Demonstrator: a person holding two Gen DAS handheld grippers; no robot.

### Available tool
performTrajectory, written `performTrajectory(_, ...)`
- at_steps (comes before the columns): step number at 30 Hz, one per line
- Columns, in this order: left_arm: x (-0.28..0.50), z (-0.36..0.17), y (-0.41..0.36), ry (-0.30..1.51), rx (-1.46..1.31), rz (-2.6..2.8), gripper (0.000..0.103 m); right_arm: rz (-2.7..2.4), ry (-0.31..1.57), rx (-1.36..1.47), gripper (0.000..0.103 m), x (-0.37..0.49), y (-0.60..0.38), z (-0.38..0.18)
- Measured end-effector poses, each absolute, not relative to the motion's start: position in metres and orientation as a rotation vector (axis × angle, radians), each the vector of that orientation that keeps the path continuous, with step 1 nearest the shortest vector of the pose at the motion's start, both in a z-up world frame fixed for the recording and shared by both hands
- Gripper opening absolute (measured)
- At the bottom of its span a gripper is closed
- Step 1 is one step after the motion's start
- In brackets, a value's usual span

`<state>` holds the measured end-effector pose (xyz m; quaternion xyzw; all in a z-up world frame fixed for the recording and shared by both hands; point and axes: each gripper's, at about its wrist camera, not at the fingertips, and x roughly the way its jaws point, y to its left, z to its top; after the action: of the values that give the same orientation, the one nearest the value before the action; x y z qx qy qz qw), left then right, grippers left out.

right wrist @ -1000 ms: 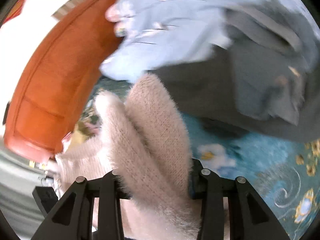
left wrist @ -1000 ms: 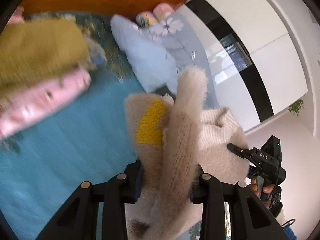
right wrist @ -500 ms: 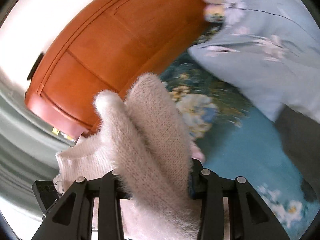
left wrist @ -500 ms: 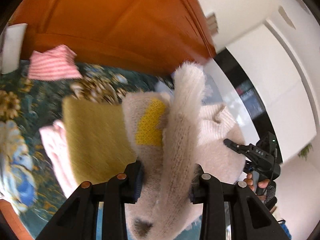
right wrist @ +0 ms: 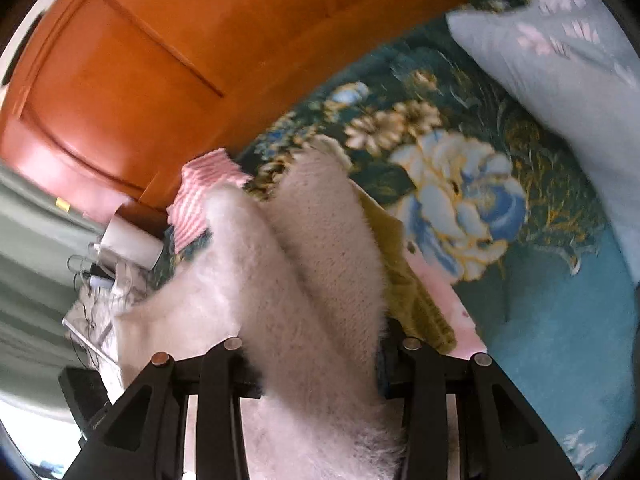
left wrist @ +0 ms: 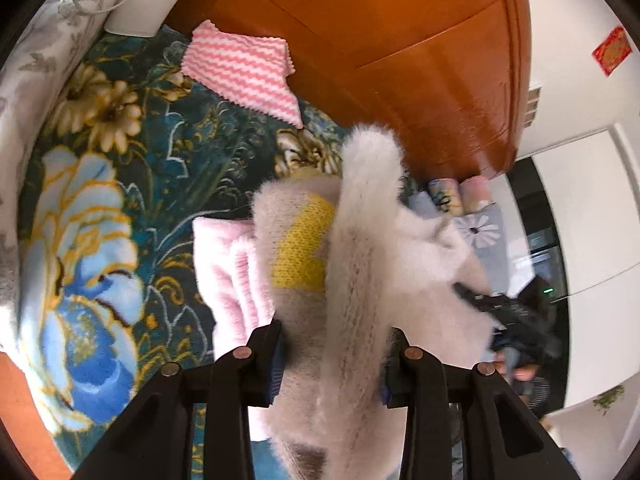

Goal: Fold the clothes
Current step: 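Carry the folded sweater with both grippers onto the pink and olive clothes stack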

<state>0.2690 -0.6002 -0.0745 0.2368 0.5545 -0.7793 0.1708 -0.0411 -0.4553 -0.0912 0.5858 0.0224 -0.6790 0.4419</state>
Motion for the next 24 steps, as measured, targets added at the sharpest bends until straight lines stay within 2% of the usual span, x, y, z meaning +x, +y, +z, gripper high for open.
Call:
performTrajectory(5,0.261,-0.038,-0.599,1.501,0.632,-2.303,0.037,-1.663,-0.027,1.409,0.039,-0.051,-0.438,-0.066)
performTrajectory(8,0.260,-0.059,-0.604,1.510,0.659,-2.238,0.038,-1.670,-0.044,1.406,0.039,-0.058,-0.439,-0.075)
performTrajectory(10,0.268,-0.080,-0.607,1.594,0.633,-2.185,0.039,-1.668,-0.045,1.444,0.039,-0.059,-0.439,-0.091)
performTrajectory(13,0.271,-0.082,-0.606,1.596,0.614,-2.194,0.040,-1.662,-0.077,1.453,0.040,-0.059,-0.442,-0.100)
performTrajectory(16,0.266,-0.069,-0.603,1.531,0.664,-2.211,0.045,-1.670,-0.045,1.434,0.041,-0.058,-0.448,-0.092)
performTrajectory(17,0.266,-0.065,-0.603,1.518,0.676,-2.205,0.046,-1.675,-0.025,1.427,0.044,-0.057,-0.450,-0.088)
performTrajectory(19,0.269,-0.058,-0.602,1.481,0.690,-2.186,0.057,-1.689,0.000,1.412,0.047,-0.057,-0.451,-0.080)
performTrajectory(20,0.274,-0.055,-0.601,1.450,0.681,-2.176,0.059,-1.706,0.013,1.404,0.049,-0.059,-0.448,-0.075)
performTrajectory(21,0.279,-0.051,-0.601,1.417,0.671,-2.166,0.059,-1.723,0.026,1.397,0.052,-0.060,-0.444,-0.070)
performTrajectory(24,0.281,-0.033,-0.593,1.285,0.669,-2.179,0.059,-1.763,0.036,1.371,0.052,-0.064,-0.431,-0.054)
